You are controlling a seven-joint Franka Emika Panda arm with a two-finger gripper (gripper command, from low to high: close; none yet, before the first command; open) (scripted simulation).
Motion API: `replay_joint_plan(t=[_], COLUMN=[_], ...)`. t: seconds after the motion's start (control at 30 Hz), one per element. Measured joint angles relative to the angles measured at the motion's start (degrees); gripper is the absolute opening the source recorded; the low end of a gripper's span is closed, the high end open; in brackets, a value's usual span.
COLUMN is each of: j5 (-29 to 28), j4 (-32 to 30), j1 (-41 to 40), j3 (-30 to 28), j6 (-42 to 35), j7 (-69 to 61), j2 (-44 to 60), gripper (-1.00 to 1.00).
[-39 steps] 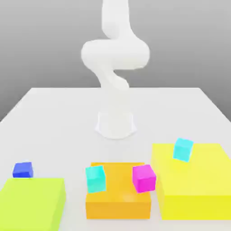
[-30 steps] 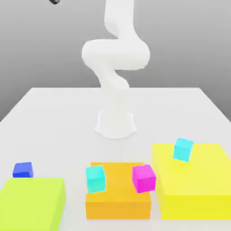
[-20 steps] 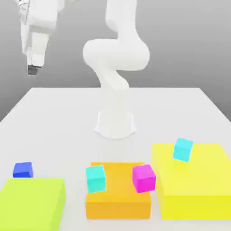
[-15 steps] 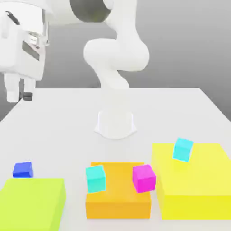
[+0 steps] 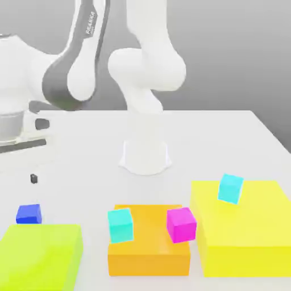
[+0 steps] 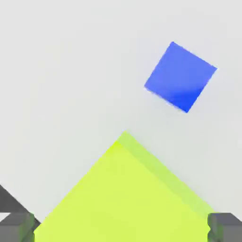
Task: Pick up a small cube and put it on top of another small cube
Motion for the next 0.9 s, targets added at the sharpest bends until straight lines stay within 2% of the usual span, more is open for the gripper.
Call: replay_joint_plan(t=[0.13,0.2,0.37,0.4,0.63,0.8,0.9], j5=[-1.76,0.09,4.42,5.13,5.26,1.45,1.92], j4=[-1.67,-2.17,-0.57,-0.25,-0.21,-2.04,-2.95], j1=[-0.61,4.44,1.30,0.46,0.37,5.40,7.78], j3=[-3.09,-9.07,-5.47,-4.47,-4.38,-10.28,-7.34], j6=[2.38,3.90,11.53,12.84,13.10,5.90,2.01], j7=[11.65,14.59,12.97,12.45,12.36,15.27,11.32], j2=[4.36,7.03,16.83,18.47,18.67,9.70,4.74], gripper=[0.00,0.00,0.00,-1.00,-1.00,-1.00,-1.00])
